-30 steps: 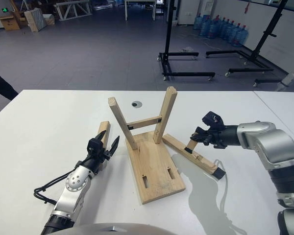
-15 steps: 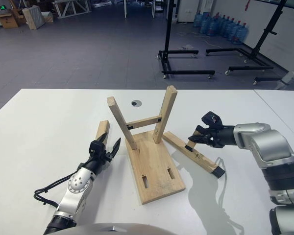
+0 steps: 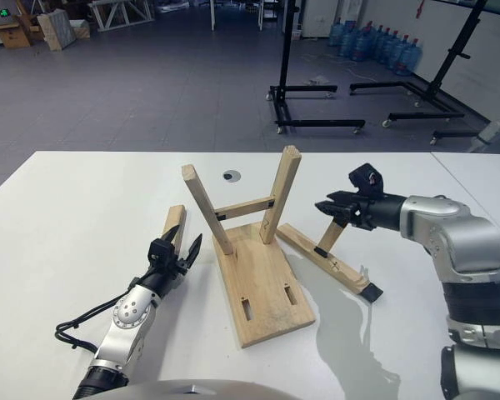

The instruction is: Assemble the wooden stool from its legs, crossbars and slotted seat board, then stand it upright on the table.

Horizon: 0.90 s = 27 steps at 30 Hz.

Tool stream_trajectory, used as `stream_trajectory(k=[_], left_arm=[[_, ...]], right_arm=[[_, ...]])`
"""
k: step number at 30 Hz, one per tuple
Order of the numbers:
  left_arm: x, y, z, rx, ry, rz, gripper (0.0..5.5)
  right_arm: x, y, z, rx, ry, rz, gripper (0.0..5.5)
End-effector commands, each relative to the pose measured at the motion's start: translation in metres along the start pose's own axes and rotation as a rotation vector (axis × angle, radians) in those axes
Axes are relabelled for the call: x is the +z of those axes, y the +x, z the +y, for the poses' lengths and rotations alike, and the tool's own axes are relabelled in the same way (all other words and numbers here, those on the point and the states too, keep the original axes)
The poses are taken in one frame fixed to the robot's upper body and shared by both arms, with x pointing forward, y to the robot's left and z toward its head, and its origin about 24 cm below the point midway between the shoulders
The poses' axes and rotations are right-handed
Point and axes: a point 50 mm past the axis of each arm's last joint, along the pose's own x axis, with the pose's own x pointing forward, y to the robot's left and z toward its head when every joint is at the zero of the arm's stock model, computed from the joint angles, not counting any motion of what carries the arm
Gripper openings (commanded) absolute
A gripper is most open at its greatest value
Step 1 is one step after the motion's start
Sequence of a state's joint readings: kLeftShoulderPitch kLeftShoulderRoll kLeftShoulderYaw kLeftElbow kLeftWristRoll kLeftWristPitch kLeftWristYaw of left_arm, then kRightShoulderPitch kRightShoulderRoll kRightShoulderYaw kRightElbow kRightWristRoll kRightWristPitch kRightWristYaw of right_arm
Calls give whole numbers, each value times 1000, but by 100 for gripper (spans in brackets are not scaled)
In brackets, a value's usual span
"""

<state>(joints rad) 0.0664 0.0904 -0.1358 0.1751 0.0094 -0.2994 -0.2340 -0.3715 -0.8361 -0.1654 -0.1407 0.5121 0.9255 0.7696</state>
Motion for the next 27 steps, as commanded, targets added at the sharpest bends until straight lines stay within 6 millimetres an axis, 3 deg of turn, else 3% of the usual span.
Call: stream_trajectory(k=[1, 5, 8, 16, 23, 27], left_arm=[[3, 1, 11, 5, 24, -5, 320], [4, 1, 16, 1, 33, -5, 320], [4, 0, 17, -11, 36, 1, 320], [8, -1, 19, -48, 52, 10, 320], [9, -1, 16, -78, 53, 21, 320], [9, -2, 18, -77, 55, 24, 320]], right_arm=[[15, 0, 3, -28, -13, -109, 212], [24, 5, 10, -98, 16, -238, 212], [29, 10, 25, -203, 31, -388, 212], [15, 17, 54, -451, 34, -502, 212], [0, 25, 54, -532, 94, -512, 212], [13, 22, 57, -533, 64, -583, 212]])
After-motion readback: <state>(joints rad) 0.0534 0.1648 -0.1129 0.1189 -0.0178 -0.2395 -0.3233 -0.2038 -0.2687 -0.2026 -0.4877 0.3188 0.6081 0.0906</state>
